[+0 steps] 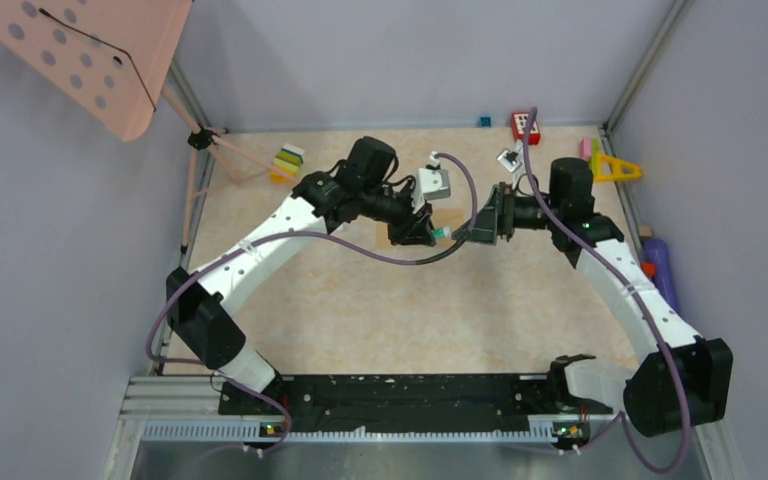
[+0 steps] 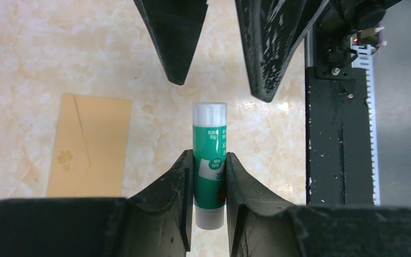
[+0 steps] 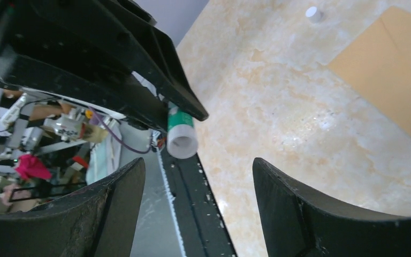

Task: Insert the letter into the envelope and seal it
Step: Screw the solid glue.

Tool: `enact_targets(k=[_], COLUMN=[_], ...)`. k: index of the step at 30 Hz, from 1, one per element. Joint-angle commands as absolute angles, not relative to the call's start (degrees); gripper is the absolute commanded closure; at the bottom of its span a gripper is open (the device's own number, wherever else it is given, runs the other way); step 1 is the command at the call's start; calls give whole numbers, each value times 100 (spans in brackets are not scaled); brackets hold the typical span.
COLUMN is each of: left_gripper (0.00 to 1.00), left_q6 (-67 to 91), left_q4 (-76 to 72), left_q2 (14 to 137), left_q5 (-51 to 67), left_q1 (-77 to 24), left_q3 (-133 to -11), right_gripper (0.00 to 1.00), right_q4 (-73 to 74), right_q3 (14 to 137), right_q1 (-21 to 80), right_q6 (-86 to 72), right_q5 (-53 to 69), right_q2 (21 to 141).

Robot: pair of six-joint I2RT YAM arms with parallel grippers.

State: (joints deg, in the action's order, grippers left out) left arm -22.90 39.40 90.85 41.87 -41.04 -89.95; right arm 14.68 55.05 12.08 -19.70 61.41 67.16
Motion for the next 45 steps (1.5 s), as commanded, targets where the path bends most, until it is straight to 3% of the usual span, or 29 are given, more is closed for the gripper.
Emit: enact_targets(k=[1,17,30,36,40,45], left_gripper=[95,97,97,97,97,97], left_q6=[-2494,-2561,-2593,-2590,-2586,-2777], left_q4=[3718,3805,3828,3849,4031,4666], left_q2=[8937,9129,9183,9193,9292,9582], left_q5=[3776,3483,3472,3581,4210,5380], left_q1=[-4171,-4350,-4377,-4377,-4373,-4352], left_q3=[-8917,-9064,-9096,-9080,-9107,-9382], right_gripper=[29,42,64,81,84,85], right_q4=[762,378,317,303,525,1434], right_q3=[5588,5339,5266,5279,5501,5731], right_q1=[1180,1249,1415,1431,1526,1880], right_q6=[-3112,-3989,-4027,-3873,-3114,-509], right_q5=[6476,6229,6226,6262,6449,6538], right_q2=[6766,7152,7132,7081,6991,6552])
